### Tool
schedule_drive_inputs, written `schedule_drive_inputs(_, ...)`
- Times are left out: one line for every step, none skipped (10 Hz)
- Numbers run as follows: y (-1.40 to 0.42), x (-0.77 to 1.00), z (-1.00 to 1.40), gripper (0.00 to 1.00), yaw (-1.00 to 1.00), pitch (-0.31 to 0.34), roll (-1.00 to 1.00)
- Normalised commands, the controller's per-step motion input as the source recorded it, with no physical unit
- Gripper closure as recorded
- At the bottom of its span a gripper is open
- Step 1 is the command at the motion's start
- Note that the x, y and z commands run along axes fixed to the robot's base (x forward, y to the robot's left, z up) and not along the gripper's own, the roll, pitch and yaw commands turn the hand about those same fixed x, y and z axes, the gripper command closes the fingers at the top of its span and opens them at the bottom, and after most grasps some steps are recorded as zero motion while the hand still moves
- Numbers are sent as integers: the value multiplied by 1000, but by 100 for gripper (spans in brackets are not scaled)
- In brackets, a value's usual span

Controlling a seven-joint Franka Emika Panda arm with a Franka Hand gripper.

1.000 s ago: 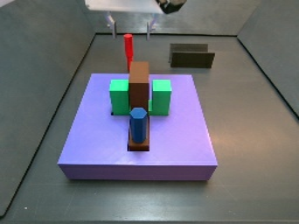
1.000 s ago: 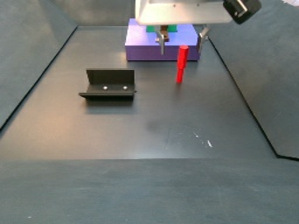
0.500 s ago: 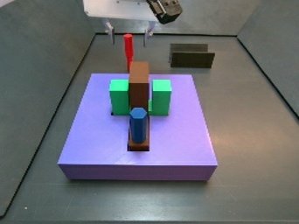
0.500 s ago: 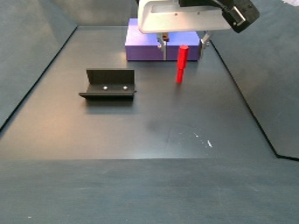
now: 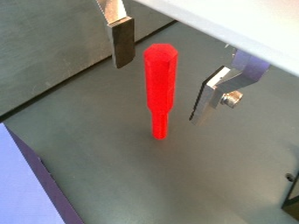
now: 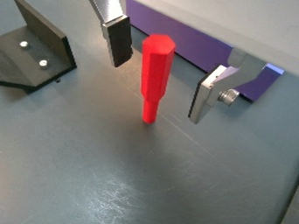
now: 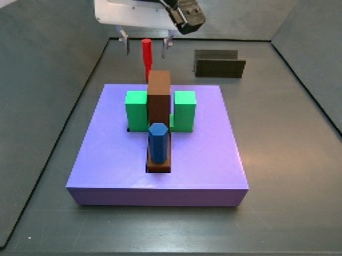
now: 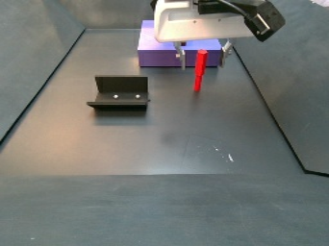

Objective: Pick up the red object. Move up. Move to above the board. Insert the red object.
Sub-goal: Pick up the red object.

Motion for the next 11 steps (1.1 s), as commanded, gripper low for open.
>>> schedule_drive_inputs(-6, -31, -174, 0, 0, 0, 0)
schedule_drive_inputs(-31, -86, -69, 0, 0, 0, 0)
schedule_drive_inputs(-11, -106, 0, 0, 0, 0, 0)
schedule_drive_inputs(0, -114, 83, 0, 0, 0, 0)
schedule_drive_inputs(-80, -160, 86, 0, 0, 0, 14)
schedule_drive_inputs(-37, -160, 63, 0, 0, 0, 1)
schedule_drive_inputs(-60, -146, 0, 0, 0, 0, 14)
schedule_drive_inputs(-37, -171, 0, 0, 0, 0, 20)
schedule_drive_inputs(0, 0, 0, 0, 0, 0, 0)
schedule_drive_inputs(0, 0, 0, 100, 0, 0, 0)
schedule_drive_inputs(0, 0, 0, 100, 0, 0, 0)
